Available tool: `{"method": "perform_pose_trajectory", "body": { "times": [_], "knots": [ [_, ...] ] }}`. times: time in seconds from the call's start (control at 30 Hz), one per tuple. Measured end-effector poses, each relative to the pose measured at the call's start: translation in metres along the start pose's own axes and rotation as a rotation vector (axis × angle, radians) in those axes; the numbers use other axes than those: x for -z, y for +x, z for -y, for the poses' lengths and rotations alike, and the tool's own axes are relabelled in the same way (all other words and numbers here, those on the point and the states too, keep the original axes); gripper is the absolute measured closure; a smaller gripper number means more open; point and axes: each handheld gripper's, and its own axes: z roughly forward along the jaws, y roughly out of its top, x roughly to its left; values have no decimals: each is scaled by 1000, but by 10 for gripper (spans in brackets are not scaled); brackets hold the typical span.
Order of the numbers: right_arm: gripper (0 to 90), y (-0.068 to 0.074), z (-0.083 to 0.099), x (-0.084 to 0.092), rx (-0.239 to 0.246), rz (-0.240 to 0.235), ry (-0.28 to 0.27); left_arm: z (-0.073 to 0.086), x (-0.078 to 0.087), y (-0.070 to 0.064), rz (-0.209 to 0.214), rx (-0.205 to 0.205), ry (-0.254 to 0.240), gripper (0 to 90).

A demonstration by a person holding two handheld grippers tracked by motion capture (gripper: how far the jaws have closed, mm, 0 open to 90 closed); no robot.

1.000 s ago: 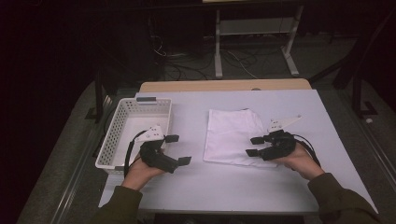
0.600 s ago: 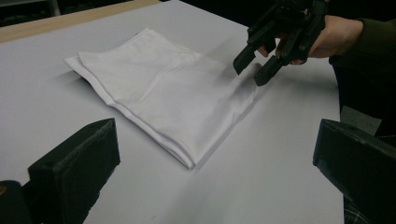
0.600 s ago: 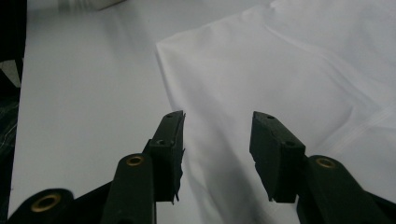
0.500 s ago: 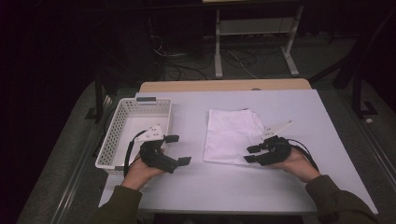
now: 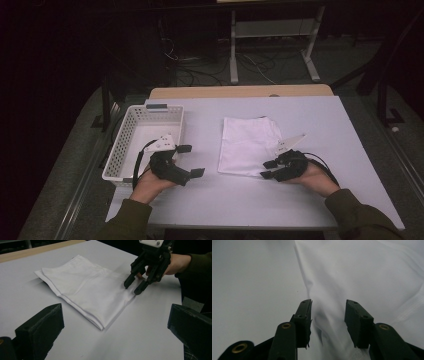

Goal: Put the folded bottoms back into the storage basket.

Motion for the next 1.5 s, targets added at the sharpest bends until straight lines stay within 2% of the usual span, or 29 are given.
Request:
{"method": "perform_pose_trajectory", "body": {
  "times": [0.1,0.13,0.17,0.2,0.23,0.27,0.3,0.33,0.53,0.7,0.73,0.93,1.27,1.5],
  "knots": [
    [561,1,0,-3,13,10,10,0,0,0,-1,0,1,0],
    [561,3,1,-4,38,24,16,0,0,0,-1,0,1,0],
    [561,3,1,-4,38,24,16,0,0,0,-1,0,1,0],
    [562,6,1,-5,72,45,23,0,0,0,-1,1,0,0],
    [562,6,1,-5,72,45,23,0,0,0,-1,1,0,0],
    [578,9,1,-6,101,68,25,0,0,0,-1,2,-1,0],
    [578,9,1,-6,101,68,25,0,0,0,-1,2,-1,0],
    [603,10,2,-7,129,85,24,0,0,0,-2,1,0,0],
    [674,13,2,-7,175,126,32,0,0,0,-3,1,2,0],
    [736,12,2,-7,179,140,31,0,0,0,-3,1,2,0],
    [771,12,2,-7,183,142,28,0,0,0,-4,1,2,0],
    [840,12,2,-8,189,130,30,0,0,0,-5,1,2,0],
    [857,7,0,-3,142,93,18,0,0,0,-4,3,2,0],
    [857,8,0,4,125,73,-10,0,0,0,-4,2,3,0]
  ]
}}
